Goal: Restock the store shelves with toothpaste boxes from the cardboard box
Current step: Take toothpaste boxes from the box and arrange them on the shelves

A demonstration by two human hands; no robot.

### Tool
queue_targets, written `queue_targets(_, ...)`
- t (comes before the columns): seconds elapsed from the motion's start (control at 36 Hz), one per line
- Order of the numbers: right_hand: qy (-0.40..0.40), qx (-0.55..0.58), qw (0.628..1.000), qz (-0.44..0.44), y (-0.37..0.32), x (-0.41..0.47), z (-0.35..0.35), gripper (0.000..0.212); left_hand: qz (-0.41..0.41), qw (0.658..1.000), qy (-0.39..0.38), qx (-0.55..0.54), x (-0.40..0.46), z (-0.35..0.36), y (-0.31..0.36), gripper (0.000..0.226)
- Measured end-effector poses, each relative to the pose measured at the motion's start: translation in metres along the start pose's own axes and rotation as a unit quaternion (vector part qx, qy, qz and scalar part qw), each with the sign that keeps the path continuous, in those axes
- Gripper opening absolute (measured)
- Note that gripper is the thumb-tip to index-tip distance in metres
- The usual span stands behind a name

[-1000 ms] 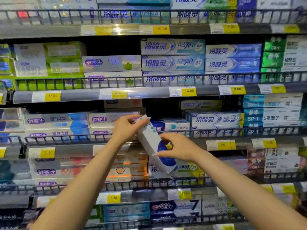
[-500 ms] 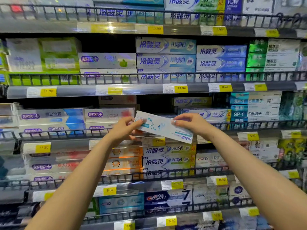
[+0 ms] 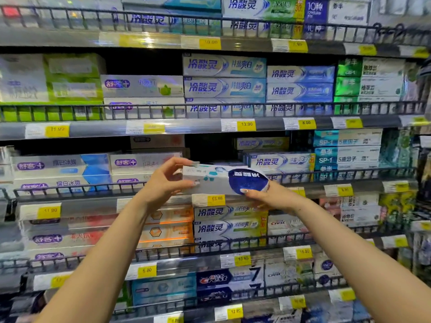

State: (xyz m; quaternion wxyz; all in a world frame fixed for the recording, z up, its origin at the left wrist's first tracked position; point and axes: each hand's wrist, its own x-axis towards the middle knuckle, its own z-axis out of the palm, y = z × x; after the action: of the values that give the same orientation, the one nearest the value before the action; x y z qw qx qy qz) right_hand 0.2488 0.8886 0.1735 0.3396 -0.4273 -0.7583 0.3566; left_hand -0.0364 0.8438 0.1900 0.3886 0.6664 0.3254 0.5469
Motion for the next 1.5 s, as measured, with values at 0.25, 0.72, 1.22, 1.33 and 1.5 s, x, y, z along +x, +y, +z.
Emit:
queue_targets(0.25,-0.004,0.267,0.963,-0.015,0.001,-0.004,-0.016,0.031,0.033,0.968,-0.068,0.241,0.019,0.016,-0.001,0.068)
queue_targets(0.72,0.025,0.110,0.991,-0.067,-0.024,0.009,-0.005,0.049,-0.029,0.982,-0.110,0.154,0.047,0.063,-0.017,0.042)
queue_targets(1.22,0.231,-0.534,0.759,-0.291,-0.045,0.051,0.030,0.089,0.209,0.823,0.314,0.424,0.043,-0.008,-0.008,0.020)
queue_targets(1.33,0.208,-0.593,0.722,-0.289,-0.053,0.072,0.037,0.091,0.129,0.759,0.280,0.574,0.043,-0.038,-0.022,0.048)
queue_targets(1.5,0.177,-0.604,0.736,-0.250,-0.061,0.105,0.042,0.089,0.112,0.709,0.218,0.661,0.046,-0.043,-0.032,0.056)
